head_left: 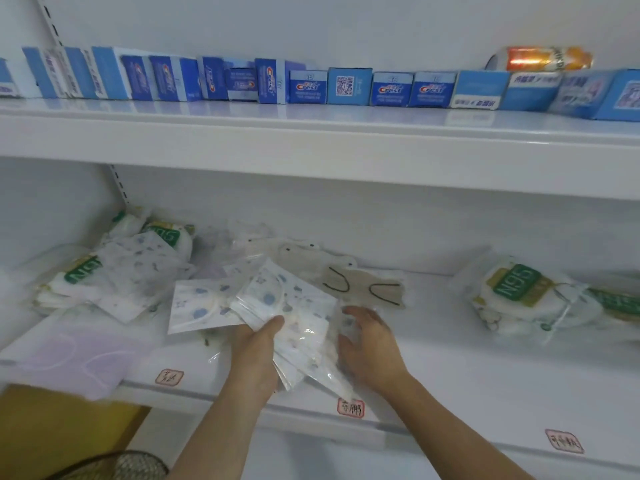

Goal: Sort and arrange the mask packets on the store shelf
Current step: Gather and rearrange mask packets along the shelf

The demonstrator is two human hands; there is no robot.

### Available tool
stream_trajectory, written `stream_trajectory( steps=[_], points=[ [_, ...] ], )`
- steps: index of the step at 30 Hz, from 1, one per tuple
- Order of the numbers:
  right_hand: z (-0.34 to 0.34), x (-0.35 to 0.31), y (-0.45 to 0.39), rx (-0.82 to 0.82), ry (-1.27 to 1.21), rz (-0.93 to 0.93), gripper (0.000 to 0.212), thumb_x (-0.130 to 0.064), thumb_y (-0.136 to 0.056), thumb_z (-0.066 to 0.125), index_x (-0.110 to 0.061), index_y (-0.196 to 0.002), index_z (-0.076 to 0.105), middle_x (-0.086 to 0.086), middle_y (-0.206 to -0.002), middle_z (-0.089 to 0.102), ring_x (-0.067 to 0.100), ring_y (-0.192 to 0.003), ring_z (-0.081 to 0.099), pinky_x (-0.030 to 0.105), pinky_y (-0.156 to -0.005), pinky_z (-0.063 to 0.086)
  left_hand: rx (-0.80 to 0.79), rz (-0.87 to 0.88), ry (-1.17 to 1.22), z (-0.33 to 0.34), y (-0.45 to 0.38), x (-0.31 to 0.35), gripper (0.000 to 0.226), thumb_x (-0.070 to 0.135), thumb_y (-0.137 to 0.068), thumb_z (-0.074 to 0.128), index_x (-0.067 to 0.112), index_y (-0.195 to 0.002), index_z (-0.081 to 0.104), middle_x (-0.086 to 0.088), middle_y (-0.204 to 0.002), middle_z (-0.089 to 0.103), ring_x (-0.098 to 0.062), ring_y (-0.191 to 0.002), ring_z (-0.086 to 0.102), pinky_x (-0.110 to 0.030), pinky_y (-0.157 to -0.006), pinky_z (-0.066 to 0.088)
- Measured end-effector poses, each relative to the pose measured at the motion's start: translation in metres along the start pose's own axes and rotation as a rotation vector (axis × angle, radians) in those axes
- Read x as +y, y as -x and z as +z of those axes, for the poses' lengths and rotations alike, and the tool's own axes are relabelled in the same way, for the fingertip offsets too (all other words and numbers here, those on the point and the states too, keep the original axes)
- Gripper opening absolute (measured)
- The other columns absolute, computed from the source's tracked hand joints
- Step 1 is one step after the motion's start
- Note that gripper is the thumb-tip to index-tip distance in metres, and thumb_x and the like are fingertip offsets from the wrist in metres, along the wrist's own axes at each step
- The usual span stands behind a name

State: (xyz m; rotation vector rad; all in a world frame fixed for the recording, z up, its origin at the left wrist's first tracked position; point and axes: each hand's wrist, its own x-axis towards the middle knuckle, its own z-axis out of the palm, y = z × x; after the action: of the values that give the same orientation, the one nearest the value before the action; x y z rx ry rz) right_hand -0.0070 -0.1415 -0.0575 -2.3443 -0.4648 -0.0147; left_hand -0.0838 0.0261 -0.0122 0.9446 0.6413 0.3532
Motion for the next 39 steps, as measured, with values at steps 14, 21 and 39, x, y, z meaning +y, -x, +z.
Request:
stream_trajectory(
  steps=[14, 21, 39],
  points=[
    [-0.099, 0.045, 0.042, 0.157, -0.72, 0.019, 0.054, 0.027, -0.073, 0.054, -0.016, -0.098, 0.075, -0.005, -0.091, 0.078, 0.01, -0.08, 0.071, 0.019, -0.064, 0.053, 0.025, 0.037, -0.055, 0.021, 0.071, -0.028, 0.032, -0.007, -0.093, 0.061, 0.006, -0.122, 0.065, -0.017, -0.108, 0.075, -0.034, -0.09, 0.074, -0.041, -0.068, 0.059],
    [-0.122, 0.049, 0.08, 0.2, -0.311, -0.421, 0.032, -0.006, -0.081, 0.059, -0.026, -0.099, 0.078, -0.027, -0.099, 0.069, 0.003, -0.104, 0.064, 0.02, -0.093, 0.051, -0.232, -0.04, -0.049, 0.096, 0.123, -0.063, 0.03, -0.006, -0.094, 0.054, 0.002, -0.121, 0.063, -0.024, -0.1, 0.073, -0.038, -0.086, 0.074, -0.043, -0.07, 0.059],
    [-0.31, 0.2, 0.186, 0.857, -0.693, 0.494, 0.035, -0.025, -0.083, 0.083, -0.028, -0.109, 0.059, -0.003, -0.1, 0.073, 0.011, -0.08, 0.074, 0.032, -0.071, 0.06, -0.83, -0.25, -0.306, 0.31, 0.215, -0.18, 0.025, -0.015, -0.089, 0.045, -0.004, -0.087, 0.068, -0.017, -0.068, 0.068, -0.027, -0.058, 0.071, -0.033, -0.047, 0.055]
  ],
)
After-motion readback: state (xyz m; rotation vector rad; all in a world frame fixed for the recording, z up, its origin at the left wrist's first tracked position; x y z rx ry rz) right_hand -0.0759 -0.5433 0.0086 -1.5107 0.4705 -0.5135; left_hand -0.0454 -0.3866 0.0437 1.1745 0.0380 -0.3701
